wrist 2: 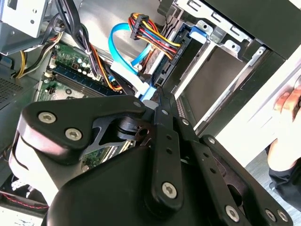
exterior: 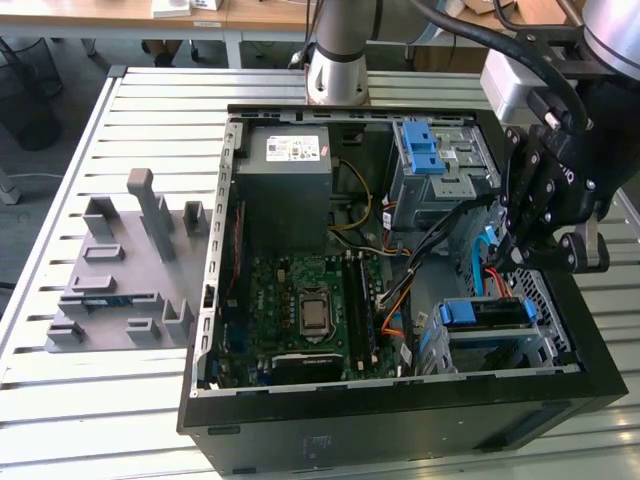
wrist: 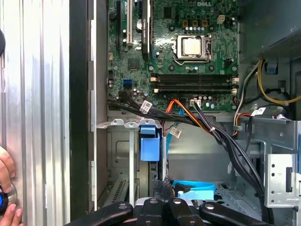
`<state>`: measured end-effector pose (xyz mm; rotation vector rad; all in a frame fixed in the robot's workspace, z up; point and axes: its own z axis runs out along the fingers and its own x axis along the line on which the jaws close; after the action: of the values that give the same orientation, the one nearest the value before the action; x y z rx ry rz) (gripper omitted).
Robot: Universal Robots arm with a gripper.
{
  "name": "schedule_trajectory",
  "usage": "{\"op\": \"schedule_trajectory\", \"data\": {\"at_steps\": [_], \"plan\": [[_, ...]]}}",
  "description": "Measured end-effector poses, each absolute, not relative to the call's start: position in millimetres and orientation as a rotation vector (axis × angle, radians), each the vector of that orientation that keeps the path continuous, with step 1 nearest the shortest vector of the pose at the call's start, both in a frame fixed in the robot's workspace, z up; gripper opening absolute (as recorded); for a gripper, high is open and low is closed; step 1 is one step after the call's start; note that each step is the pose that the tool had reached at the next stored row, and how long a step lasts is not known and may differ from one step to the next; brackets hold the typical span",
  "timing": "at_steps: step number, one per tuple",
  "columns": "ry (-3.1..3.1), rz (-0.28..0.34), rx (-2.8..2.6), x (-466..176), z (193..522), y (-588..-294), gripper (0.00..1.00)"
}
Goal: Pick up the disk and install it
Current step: 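Insert the second disk wire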
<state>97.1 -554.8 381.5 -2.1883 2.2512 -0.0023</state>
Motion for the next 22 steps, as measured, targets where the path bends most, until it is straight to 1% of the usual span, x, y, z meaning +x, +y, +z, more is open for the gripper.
{"op": "schedule_trajectory", "data": {"at_steps": [22], "plan": [[2.251,-0.001,-2.188,97.2,383.7,-554.4,0.11]]}}
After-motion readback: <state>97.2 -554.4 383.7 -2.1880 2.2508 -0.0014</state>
